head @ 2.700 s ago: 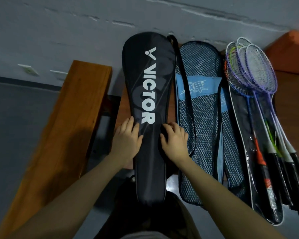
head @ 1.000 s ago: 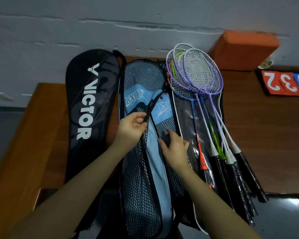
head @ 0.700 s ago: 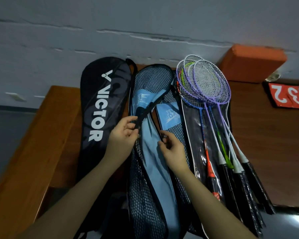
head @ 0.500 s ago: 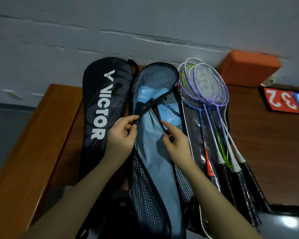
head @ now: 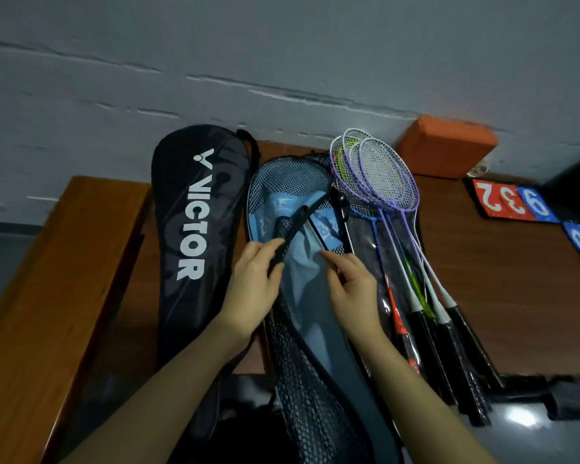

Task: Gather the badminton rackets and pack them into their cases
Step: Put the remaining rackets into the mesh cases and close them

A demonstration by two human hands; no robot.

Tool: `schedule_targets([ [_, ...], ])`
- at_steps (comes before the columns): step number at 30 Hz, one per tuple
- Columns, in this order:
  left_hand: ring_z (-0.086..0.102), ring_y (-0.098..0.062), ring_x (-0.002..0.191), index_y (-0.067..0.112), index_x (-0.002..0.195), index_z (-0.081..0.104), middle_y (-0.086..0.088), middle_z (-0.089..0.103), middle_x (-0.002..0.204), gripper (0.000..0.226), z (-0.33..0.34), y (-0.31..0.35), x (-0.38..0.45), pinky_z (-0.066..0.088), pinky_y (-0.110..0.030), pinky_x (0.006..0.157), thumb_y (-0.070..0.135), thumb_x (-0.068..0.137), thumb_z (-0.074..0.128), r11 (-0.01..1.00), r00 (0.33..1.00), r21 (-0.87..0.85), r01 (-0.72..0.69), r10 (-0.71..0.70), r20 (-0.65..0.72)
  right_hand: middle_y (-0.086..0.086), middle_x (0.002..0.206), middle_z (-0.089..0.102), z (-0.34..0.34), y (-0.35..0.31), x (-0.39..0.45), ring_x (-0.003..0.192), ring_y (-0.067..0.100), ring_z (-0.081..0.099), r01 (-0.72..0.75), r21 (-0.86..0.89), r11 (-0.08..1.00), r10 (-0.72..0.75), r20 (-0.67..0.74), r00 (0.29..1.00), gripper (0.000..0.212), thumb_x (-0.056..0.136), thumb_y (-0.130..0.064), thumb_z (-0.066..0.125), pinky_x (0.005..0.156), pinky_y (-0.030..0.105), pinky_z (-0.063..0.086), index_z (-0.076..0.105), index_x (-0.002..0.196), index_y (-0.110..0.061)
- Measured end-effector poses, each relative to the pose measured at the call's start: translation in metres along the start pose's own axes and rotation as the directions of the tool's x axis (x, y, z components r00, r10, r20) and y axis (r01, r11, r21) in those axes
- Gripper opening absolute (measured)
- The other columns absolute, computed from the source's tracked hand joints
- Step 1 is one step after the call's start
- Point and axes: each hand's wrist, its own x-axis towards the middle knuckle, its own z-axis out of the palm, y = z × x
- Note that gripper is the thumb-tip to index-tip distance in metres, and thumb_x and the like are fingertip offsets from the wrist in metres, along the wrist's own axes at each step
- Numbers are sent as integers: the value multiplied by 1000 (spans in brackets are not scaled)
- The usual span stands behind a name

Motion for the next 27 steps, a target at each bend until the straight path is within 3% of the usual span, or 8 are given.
schedule_targets([
  [4,50,-1,81,16,120,59,5,50,100,31,-10,-10,-6,40,-13,85,9,90,54,999,998,-40,-30,33,60,1,88,57,-1,12,-12,76,15,56,-144,-87,986,141,-37,989,37,85,5,51,67,25,44,65,115,-13],
  [7,52,-18,105,15,131,51,-6,53,112,40,-9,-20,-3,35,-20,95,6,93,45,994,958,108,6,-36,283,5,90,57,0,18,-14,77,19,56,-171,-142,975,171,-13,985,41,84,4,50,69,35,49,64,116,-16],
  [10,48,-20,115,14,138,41,-6,50,122,46,-5,-20,-2,31,-19,98,5,93,45,996,917,94,11,-47,395,6,93,57,0,22,-13,81,20,56,-151,-145,978,157,34,987,44,85,3,49,72,39,50,61,121,-18],
  [13,51,-15,102,14,139,39,0,46,123,50,0,-9,7,38,-21,92,7,91,52,998,931,-47,36,-17,364,4,100,59,-3,31,-6,87,18,57,-160,-132,978,170,71,983,45,87,1,49,77,37,50,57,126,-22],
  [17,50,-3,83,17,137,41,7,46,118,53,16,11,22,39,-5,74,4,88,56,971,960,-207,118,-59,274,3,112,62,0,46,12,98,9,55,-176,-36,984,179,164,970,42,89,-3,51,87,21,44,56,127,-21],
  [21,52,-1,96,13,134,45,3,47,122,51,24,25,32,37,1,83,-2,86,56,910,962,-341,237,-170,213,3,117,61,8,57,41,107,11,55,-146,58,988,127,256,958,41,90,-7,54,92,20,41,55,129,-19],
  [24,53,-9,112,9,133,47,0,49,125,51,26,32,37,36,-19,104,-6,85,56,853,950,-419,310,-256,181,5,108,59,17,60,66,101,15,55,-72,68,995,51,266,963,38,91,-16,56,85,21,41,54,129,-20],
  [27,52,-16,119,8,131,48,-5,49,131,48,27,32,42,35,-37,109,-6,86,55,839,949,-445,313,-288,126,8,95,55,25,57,86,88,20,55,53,8,999,-53,308,950,40,92,-14,54,75,33,46,52,131,-21],
])
